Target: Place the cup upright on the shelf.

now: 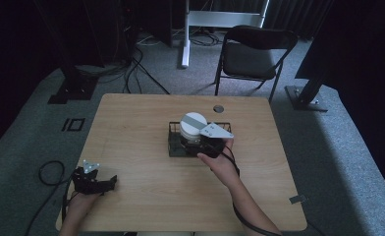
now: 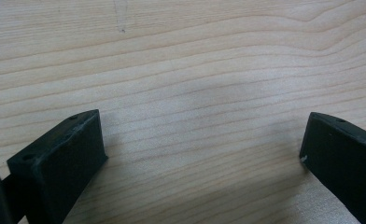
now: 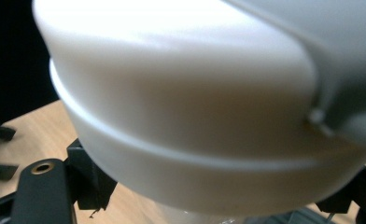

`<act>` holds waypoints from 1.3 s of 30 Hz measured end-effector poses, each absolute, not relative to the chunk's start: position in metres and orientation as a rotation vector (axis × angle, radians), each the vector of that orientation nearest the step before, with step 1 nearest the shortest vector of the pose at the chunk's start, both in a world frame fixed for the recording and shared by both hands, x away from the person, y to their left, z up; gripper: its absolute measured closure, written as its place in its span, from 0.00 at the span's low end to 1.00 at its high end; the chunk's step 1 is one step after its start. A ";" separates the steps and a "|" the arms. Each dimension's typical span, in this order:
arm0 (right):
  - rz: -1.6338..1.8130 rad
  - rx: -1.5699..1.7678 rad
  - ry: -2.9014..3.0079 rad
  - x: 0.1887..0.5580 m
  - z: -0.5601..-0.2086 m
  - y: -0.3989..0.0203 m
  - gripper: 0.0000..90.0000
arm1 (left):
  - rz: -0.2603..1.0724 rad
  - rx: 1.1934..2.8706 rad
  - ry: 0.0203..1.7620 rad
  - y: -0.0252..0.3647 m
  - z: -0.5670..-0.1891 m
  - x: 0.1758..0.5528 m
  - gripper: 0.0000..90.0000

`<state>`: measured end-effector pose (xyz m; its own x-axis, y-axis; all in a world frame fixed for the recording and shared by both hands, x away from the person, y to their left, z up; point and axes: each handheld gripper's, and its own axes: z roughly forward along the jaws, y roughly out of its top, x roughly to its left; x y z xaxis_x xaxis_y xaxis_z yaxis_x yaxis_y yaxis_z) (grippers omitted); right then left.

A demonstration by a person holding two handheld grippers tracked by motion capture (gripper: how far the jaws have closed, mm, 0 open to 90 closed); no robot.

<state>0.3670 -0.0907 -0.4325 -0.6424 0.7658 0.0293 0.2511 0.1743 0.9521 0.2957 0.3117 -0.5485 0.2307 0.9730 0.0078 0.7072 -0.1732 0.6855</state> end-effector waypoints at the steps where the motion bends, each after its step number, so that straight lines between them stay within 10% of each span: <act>1: 1.469 0.960 1.985 0.369 -0.432 -0.092 0.20 | 0.618 1.954 1.537 0.312 -0.548 0.296 0.00; 39: 1.142 1.279 1.908 0.416 -0.463 -0.123 0.20 | 0.618 1.951 1.537 0.312 -0.548 0.296 0.00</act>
<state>0.4156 -0.1233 -0.4632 -0.3813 0.9244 0.0027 0.4391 0.1786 0.8805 0.2957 0.3117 -0.5484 0.2307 0.9730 0.0076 0.7073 -0.1730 0.6854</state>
